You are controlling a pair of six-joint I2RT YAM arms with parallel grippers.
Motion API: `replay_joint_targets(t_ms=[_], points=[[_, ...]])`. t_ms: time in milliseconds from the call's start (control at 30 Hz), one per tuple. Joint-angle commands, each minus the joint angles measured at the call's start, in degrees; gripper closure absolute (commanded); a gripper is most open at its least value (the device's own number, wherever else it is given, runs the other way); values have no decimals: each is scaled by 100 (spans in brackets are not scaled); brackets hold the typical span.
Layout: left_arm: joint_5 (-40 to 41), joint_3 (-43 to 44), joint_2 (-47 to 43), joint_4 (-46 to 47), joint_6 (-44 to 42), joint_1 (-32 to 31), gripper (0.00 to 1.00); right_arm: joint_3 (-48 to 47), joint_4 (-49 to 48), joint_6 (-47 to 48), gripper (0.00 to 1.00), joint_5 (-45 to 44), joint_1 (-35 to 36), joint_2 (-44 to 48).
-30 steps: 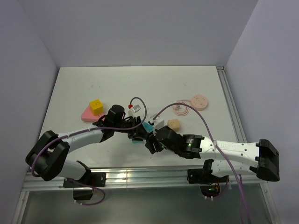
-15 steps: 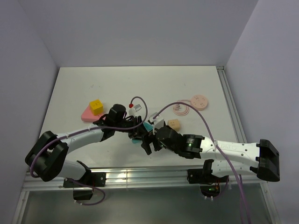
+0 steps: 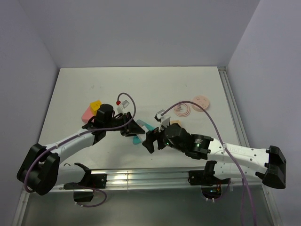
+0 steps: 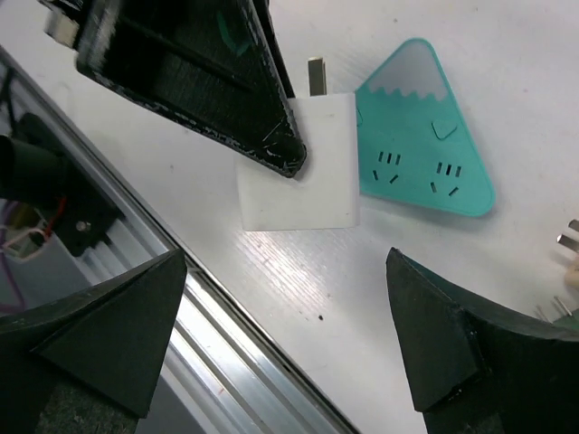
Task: Insert the plug
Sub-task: Adjust the plug.
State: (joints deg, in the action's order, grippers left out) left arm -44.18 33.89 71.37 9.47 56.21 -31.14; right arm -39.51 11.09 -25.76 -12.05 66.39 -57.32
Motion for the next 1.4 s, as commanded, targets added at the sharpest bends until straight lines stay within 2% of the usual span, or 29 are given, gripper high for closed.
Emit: replay_joint_targets(t_ms=[0, 400, 633, 767, 833, 1067, 1367], points=[[-187, -154, -264, 485, 22, 134, 100, 145, -405, -140, 2, 457, -231, 335], [-354, -611, -914, 1284, 119, 503, 100, 435, -1266, -825, 8, 1996, -970, 397], [-73, -1085, -1520, 2339, 338, 503, 100, 505, -1829, -1395, 14, 2348, -1225, 327], [-3, -1279, -1697, 2901, 505, 503, 100, 654, -2295, -1686, 23, 2576, -1321, 152], [6, -1341, -1732, 3086, 532, 512, 100, 699, -2637, -1783, 24, 2769, -1365, 98], [-90, -1376, -1662, 3385, 742, 503, 100, 558, -2981, -1915, 28, 2980, -1392, -262], [-284, -1447, -1635, 3825, 1182, 503, 100, 971, -4167, -2258, 31, 3068, -1471, -359]])
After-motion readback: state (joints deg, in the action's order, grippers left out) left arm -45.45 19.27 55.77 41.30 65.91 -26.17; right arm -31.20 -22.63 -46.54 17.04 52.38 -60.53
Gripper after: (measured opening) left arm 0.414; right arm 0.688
